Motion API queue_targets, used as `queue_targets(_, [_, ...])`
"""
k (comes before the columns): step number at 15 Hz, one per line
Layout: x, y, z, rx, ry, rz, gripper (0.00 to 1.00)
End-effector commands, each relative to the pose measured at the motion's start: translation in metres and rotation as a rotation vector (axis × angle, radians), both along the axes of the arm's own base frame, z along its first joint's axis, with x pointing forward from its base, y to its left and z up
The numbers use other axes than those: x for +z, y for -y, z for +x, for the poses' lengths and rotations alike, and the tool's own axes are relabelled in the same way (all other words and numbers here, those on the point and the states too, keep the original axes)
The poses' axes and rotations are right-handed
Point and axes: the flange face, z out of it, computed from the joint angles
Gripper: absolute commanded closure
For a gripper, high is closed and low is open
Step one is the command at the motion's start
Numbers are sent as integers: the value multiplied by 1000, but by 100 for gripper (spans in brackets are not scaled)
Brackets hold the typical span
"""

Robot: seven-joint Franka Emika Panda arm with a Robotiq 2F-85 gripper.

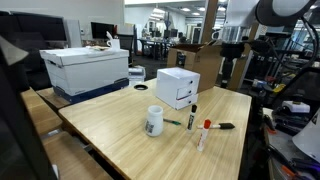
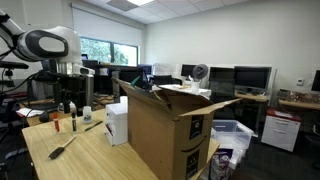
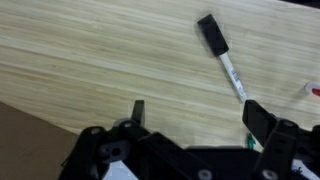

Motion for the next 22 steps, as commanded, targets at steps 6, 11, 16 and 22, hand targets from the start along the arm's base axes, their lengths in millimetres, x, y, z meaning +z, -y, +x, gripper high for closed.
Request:
queue_targets(6, [-18, -12, -2, 32, -51, -8, 0])
queue_targets(11, [-19, -14, 1, 34, -34, 4, 0])
queue_targets(16, [-54, -14, 5, 27, -67, 27, 0])
queue_targets(22, [-100, -31, -1, 1, -137, 97, 0])
